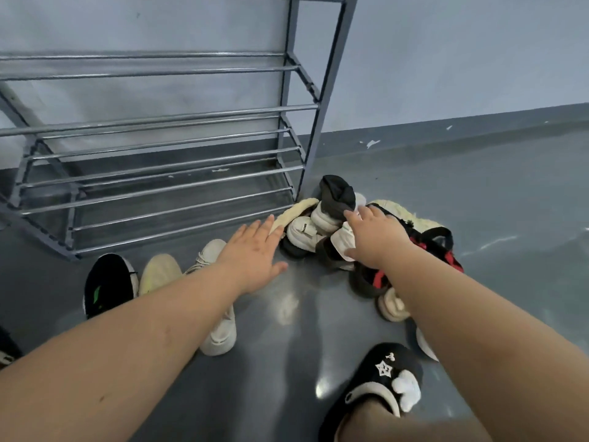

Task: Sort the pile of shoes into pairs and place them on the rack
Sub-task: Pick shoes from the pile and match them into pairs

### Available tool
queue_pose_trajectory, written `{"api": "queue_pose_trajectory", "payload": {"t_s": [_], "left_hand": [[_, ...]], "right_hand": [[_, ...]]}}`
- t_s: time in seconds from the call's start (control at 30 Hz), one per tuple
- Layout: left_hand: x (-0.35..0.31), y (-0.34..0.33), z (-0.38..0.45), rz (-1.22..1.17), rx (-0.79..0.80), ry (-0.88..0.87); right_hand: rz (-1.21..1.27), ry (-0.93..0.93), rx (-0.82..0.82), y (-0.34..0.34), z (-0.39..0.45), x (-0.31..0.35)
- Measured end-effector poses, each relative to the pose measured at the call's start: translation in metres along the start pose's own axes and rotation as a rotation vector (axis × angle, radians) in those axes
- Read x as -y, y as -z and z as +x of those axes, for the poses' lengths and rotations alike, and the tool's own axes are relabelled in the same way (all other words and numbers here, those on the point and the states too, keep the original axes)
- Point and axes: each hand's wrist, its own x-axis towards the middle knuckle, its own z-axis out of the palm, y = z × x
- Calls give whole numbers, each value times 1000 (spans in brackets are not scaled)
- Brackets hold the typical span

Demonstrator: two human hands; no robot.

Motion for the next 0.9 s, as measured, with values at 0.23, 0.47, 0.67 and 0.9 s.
{"api": "queue_pose_trajectory", "payload": {"t_s": [0.23, 0.47, 0.67, 0.9], "left_hand": [[-12, 14, 52, 26, 63, -38], [-26, 24, 109, 11, 110, -61], [-33, 9, 155, -45, 161, -64], [-40, -11, 202, -219, 147, -82]], "right_hand": [[76, -63, 15, 12, 38, -47], [415, -153, 128, -27, 79, -47], [465, -150, 158, -47, 104, -48], [496, -205, 154, -64, 128, -54]]}}
